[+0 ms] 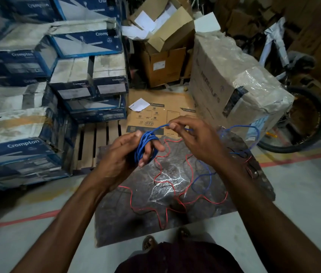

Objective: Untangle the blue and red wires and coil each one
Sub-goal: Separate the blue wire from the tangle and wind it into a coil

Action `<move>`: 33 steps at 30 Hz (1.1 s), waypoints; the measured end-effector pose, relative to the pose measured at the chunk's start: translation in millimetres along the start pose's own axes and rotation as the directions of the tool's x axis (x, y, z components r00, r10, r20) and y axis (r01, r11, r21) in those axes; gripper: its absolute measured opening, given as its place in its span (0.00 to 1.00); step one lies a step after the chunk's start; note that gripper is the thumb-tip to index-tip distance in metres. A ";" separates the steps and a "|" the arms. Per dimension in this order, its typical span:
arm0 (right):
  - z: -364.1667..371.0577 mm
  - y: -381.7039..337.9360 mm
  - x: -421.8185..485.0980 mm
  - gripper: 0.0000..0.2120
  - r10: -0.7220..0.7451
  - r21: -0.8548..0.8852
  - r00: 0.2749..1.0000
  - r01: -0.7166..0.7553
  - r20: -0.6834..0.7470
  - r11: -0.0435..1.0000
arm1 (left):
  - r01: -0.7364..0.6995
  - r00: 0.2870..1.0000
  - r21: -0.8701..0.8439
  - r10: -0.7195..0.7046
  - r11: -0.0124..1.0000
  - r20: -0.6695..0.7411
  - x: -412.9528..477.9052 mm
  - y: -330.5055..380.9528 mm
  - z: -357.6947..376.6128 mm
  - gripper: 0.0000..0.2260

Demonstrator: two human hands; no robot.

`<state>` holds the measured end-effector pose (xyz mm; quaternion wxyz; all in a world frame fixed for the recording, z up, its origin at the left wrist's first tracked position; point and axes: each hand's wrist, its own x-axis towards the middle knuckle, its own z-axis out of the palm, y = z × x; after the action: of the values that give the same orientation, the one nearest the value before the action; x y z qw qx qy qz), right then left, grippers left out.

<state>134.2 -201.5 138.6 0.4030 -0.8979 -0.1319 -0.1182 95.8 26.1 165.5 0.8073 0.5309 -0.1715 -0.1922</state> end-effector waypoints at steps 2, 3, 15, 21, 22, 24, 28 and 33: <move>14.5 3.4 -3.8 0.11 0.034 0.026 0.997 -0.036 0.062 0.999 | -0.002 1.000 -0.180 0.001 0.984 -0.007 2.0 3.7 5.5 0.19; 20.1 3.0 -7.6 0.10 0.044 0.015 0.994 -0.045 0.097 0.999 | -0.001 1.000 -0.272 -0.005 0.962 -0.020 4.2 6.3 7.5 0.18; 44.5 -27.6 -84.2 0.31 0.045 -0.308 0.917 0.087 0.396 0.947 | -0.232 0.948 -0.446 0.099 0.865 -0.301 49.9 16.5 -15.2 0.17; 16.4 -62.5 -83.0 0.14 -0.193 -0.326 0.910 0.321 0.368 0.889 | -0.100 0.940 0.383 0.213 0.918 -0.267 52.1 -22.2 -12.3 0.15; 8.9 -65.4 -80.2 0.12 -0.227 -0.344 0.912 0.346 0.341 0.873 | -0.083 0.952 0.531 0.225 0.843 -0.207 48.2 -25.2 -12.2 0.14; -5.9 -65.6 -72.0 0.10 -0.272 -0.364 0.919 0.366 0.286 0.856 | -0.065 0.975 0.733 0.198 0.677 -0.097 40.1 -29.3 -13.6 0.15; -27.5 -58.3 -46.3 0.09 -0.262 -0.292 0.949 0.304 0.175 0.907 | -0.077 0.996 0.826 0.084 0.559 0.036 26.9 -27.4 -10.3 0.17; -45.5 -43.1 -10.5 0.14 -0.195 -0.264 0.981 0.182 -0.023 0.947 | -0.037 0.986 0.641 -0.075 0.767 0.146 10.9 -8.7 -4.3 0.15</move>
<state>105.2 -209.7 194.5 0.2714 -0.9232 -0.1904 -0.1943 106.3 21.1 156.7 0.5588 0.7586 -0.2867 -0.1732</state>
